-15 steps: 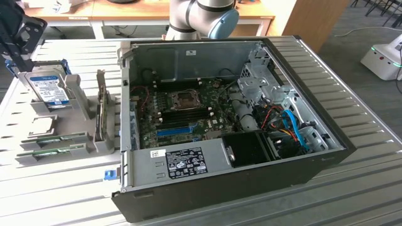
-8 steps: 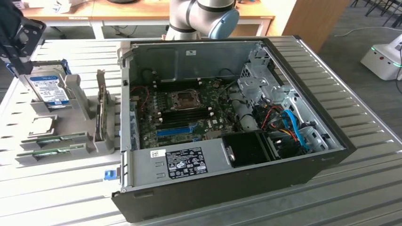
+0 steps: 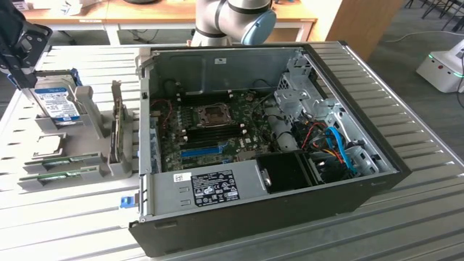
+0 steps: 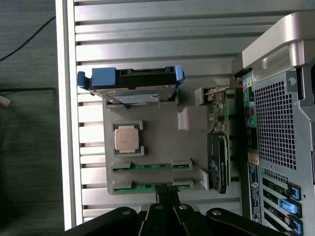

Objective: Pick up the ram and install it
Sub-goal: 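Pick up the ram and move it above insertion slot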

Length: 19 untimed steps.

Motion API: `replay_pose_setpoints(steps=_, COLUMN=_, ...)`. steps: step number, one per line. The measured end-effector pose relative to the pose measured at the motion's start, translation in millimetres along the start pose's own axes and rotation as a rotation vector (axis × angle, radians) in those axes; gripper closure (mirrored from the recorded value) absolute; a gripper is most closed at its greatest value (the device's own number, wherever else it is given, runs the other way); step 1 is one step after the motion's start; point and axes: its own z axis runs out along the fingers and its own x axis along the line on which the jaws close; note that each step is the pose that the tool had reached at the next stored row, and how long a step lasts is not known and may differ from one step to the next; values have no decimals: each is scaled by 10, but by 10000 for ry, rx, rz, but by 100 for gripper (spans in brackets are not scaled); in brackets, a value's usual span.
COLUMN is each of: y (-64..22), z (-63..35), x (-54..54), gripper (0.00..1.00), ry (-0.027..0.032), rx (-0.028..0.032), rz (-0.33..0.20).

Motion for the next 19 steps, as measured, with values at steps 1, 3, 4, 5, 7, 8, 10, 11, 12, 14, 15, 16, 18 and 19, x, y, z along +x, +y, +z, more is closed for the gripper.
replay_pose_setpoints(steps=1, y=0, z=0, x=0, gripper=90, ry=0, rx=0, rz=0)
replay_pose_setpoints(steps=3, y=0, z=0, x=0, gripper=90, ry=0, rx=0, rz=0)
replay_pose_setpoints(steps=4, y=0, z=0, x=0, gripper=90, ry=0, rx=0, rz=0)
replay_pose_setpoints(steps=5, y=0, z=0, x=0, gripper=90, ry=0, rx=0, rz=0)
replay_pose_setpoints(steps=7, y=0, z=0, x=0, gripper=90, ry=0, rx=0, rz=0)
replay_pose_setpoints(steps=8, y=0, z=0, x=0, gripper=90, ry=0, rx=0, rz=0)
replay_pose_setpoints(steps=10, y=0, z=0, x=0, gripper=90, ry=0, rx=0, rz=0)
replay_pose_setpoints(steps=11, y=0, z=0, x=0, gripper=90, ry=1, rx=0, rz=-6)
replay_pose_setpoints(steps=12, y=0, z=0, x=0, gripper=90, ry=1, rx=1, rz=-27)
replay_pose_setpoints(steps=14, y=0, z=0, x=1, gripper=90, ry=5, rx=2, rz=-118)
replay_pose_setpoints(steps=15, y=0, z=0, x=1, gripper=90, ry=8, rx=2, rz=-188)
replay_pose_setpoints(steps=16, y=0, z=0, x=1, gripper=90, ry=11, rx=3, rz=-272)
replay_pose_setpoints(steps=18, y=0, z=0, x=0, gripper=90, ry=20, rx=5, rz=-466)
replay_pose_setpoints(steps=19, y=0, z=0, x=0, gripper=90, ry=25, rx=7, rz=-578)
